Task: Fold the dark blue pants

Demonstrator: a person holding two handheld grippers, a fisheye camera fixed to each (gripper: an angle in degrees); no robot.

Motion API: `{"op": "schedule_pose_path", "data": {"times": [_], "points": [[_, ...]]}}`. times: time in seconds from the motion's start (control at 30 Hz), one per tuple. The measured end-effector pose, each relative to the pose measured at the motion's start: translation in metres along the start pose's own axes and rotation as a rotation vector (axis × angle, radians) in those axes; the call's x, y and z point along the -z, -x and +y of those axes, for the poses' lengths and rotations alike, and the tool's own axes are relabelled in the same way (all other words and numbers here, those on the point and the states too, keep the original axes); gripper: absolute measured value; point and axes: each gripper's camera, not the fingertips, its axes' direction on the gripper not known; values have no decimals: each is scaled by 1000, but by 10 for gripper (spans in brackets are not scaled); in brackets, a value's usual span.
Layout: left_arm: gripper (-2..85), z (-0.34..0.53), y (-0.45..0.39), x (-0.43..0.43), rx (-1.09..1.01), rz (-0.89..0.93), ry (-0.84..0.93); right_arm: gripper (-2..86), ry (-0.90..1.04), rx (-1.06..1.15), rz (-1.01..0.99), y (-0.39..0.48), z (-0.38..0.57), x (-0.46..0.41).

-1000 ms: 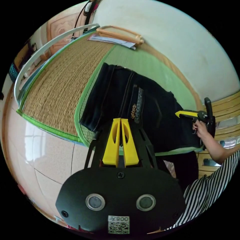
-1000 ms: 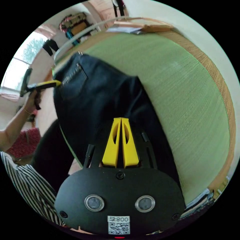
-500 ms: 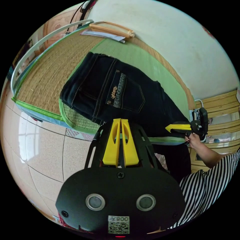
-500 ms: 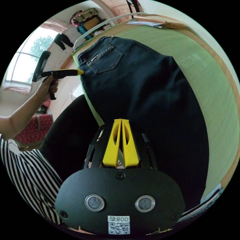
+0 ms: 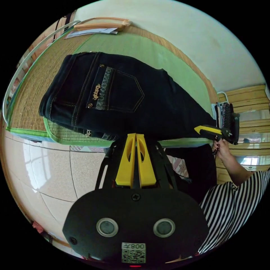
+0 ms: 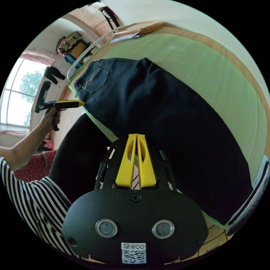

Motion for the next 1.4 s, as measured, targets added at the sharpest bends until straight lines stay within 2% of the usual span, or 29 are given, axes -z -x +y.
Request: {"op": "schedule_pose_path", "data": {"times": [0.07,0.13,0.27,0.4,0.47,0.5,0.53,0.6,0.7,0.77,0.9,0.97,1.13,1.27,1.4], "points": [[0,-15,-36,-28,-65,27,-2,1,59,-20,4,-4,0,1],[0,-30,-66,-53,-122,32,32,1,9,-65,-64,-8,0,35],[0,-66,-138,-114,-260,21,68,1,-87,-85,34,-15,-3,103],[1,-100,-194,-171,-332,19,100,2,-134,-225,67,-63,-10,163],[1,-123,-225,-216,-351,25,160,2,-94,-274,55,-80,-11,170],[1,-128,-231,-230,-353,26,196,2,-140,-289,2,-84,-7,186],[2,-137,-243,-261,-358,7,289,2,-150,-289,-26,-85,-5,202],[4,-146,-259,-280,-365,5,283,3,-165,-287,-25,-80,1,229],[10,-157,-298,-300,-456,113,244,7,-293,-346,-41,-85,38,291],[23,-172,-340,-330,-533,254,284,12,-374,-436,-68,-102,76,327],[68,-198,-430,-392,-677,327,329,48,-506,-745,-4,-148,193,408],[85,-216,-501,-440,-772,363,362,71,-562,-866,27,-162,244,441],[118,-243,-647,-539,-960,309,423,92,-661,-1101,46,-184,350,511],[127,-261,-748,-617,-1055,270,479,93,-687,-1145,14,-195,373,541],[129,-272,-814,-673,-1113,210,500,92,-724,-1130,-3,-199,379,580]]}}
